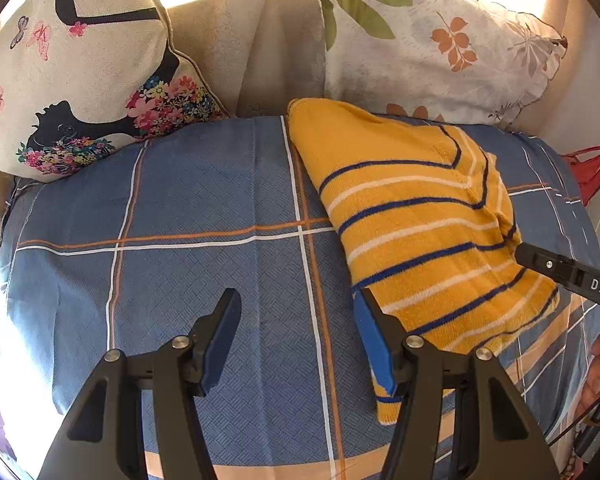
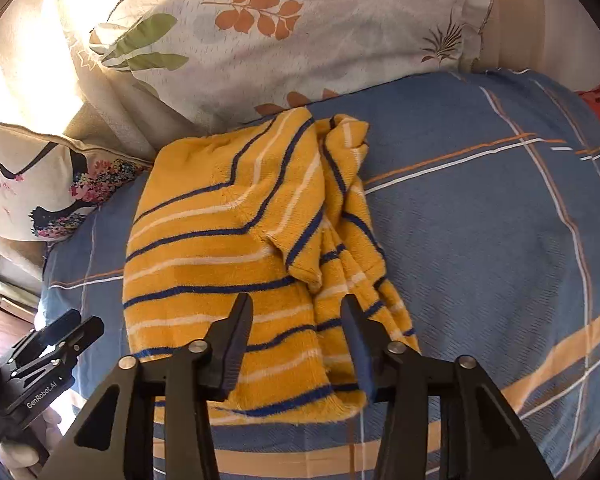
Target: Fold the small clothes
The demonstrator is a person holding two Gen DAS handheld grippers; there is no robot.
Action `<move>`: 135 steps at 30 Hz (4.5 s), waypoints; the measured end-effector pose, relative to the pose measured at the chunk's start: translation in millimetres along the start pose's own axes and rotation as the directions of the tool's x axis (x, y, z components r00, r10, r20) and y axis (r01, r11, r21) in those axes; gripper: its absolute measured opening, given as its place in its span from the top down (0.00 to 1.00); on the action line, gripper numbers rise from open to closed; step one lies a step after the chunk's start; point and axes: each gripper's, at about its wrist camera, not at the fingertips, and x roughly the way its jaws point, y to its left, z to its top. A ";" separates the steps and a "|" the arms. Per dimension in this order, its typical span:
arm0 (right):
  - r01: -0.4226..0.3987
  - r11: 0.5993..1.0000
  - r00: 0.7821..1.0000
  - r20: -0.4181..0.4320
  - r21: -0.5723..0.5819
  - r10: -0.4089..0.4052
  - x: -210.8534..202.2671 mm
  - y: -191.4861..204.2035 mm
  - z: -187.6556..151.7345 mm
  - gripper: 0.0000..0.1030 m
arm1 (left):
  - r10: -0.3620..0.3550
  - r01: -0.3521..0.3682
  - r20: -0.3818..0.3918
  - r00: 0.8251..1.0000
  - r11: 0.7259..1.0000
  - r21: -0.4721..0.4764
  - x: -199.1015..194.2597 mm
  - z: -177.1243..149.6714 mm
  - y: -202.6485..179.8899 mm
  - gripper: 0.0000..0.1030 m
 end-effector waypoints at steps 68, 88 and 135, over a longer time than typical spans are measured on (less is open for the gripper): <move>0.329 0.845 0.940 0.062 -0.423 -0.335 -42.5 -36.0 -67.3 0.41 | 0.152 -0.144 0.105 0.983 0.986 -0.087 -85.5 -78.1 -104.7 0.38; 0.010 0.934 1.000 0.022 -0.357 -0.002 -57.5 -22.2 -59.1 0.40 | 0.230 -0.205 0.170 0.958 0.967 -0.153 -128.2 -102.9 -88.0 0.33; 0.030 0.994 0.998 -0.044 -0.106 -0.035 72.9 -66.9 101.3 0.94 | 0.141 -0.137 0.005 0.990 0.971 -0.196 -43.4 -62.0 -6.4 0.32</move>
